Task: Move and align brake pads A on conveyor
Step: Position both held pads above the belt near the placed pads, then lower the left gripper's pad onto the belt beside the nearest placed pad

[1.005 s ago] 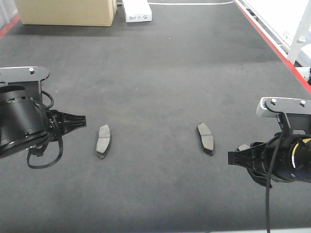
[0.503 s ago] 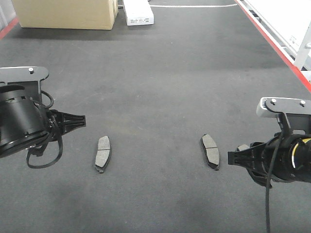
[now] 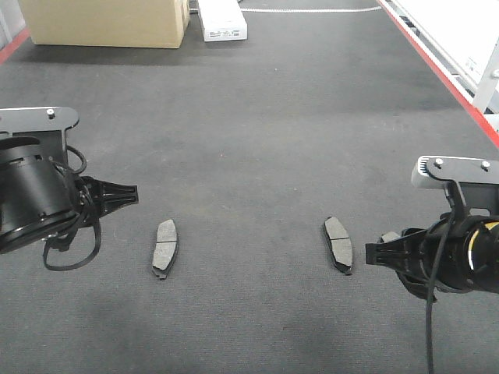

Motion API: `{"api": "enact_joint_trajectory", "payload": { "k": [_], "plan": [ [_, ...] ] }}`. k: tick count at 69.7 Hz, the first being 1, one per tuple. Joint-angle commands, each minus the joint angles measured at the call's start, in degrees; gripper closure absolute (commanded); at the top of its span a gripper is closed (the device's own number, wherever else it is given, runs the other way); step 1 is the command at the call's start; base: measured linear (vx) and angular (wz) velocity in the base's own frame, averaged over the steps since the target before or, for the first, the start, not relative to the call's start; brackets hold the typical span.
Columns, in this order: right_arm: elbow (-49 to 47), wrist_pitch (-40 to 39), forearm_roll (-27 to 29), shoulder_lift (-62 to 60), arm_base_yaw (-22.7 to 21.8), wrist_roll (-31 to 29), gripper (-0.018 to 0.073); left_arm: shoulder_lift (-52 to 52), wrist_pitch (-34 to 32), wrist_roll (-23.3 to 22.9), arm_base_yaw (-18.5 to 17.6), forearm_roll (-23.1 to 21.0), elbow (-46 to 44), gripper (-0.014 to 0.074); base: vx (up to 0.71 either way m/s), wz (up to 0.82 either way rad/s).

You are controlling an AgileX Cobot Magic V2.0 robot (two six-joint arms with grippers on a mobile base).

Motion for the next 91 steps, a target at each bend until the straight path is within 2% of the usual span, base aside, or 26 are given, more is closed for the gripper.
{"api": "enact_joint_trajectory", "payload": {
  "k": [1,61,71,77,83,91],
  "plan": [
    [-1.71,-3.06,-1.51,-1.32,-0.06,-0.23,0.0405,-2.04,-0.01,-0.25,0.21,3.57,-1.69,0.0443,0.00,0.00],
    [-1.71,-3.06,-1.51,-1.32,-0.06,-0.23,0.0405,-2.04,-1.78,-0.30,0.21,3.13,-1.69,0.0443,0.00,0.00],
    [-1.71,-3.06,-1.51,-1.32,-0.06,-0.23,0.0405,-2.04,-8.13,0.18,0.21,1.70,-1.69,0.0443,0.00,0.00],
    [-1.71,-3.06,-1.51,-1.32,-0.06,-0.23,0.0405,-2.04,-15.88,3.24,0.21,-1.01,-1.69,0.0443,0.00,0.00],
    [-1.71,-3.06,-1.51,-1.32,-0.06,-0.23,0.0405,-1.65,-22.71,3.82,0.21,-3.49,-1.69,0.0443,0.00,0.00],
    [-1.71,-3.06,-1.51,-1.32,-0.06,-0.23,0.0405,0.04,-26.56,3.82,0.21,-5.85,-1.69,0.0443,0.00,0.00]
  ]
}}
